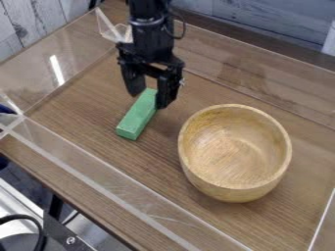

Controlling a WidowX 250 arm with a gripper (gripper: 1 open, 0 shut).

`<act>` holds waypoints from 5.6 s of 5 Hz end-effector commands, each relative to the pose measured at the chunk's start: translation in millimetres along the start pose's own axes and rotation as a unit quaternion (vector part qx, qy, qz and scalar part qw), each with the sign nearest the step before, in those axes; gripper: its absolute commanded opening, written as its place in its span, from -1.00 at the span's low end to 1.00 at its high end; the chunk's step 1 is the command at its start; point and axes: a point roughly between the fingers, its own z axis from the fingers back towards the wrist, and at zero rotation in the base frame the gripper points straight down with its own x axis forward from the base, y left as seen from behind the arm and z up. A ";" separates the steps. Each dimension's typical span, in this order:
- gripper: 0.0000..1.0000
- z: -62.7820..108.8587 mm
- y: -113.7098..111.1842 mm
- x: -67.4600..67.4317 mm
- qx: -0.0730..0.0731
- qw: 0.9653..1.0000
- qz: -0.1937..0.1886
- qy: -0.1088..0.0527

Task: Put the green block in the brown bowl

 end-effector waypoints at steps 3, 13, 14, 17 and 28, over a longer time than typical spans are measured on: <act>1.00 -21.0 19.1 -0.8 0.022 1.000 0.014 0.000; 1.00 41.5 -1.2 9.1 0.015 0.999 0.029 -0.031; 1.00 27.3 4.7 8.6 0.020 0.999 0.030 -0.023; 1.00 -16.0 16.6 -0.2 0.037 0.999 0.033 -0.005; -1.00 51.6 -113.4 -8.3 -0.026 0.998 -0.050 -0.033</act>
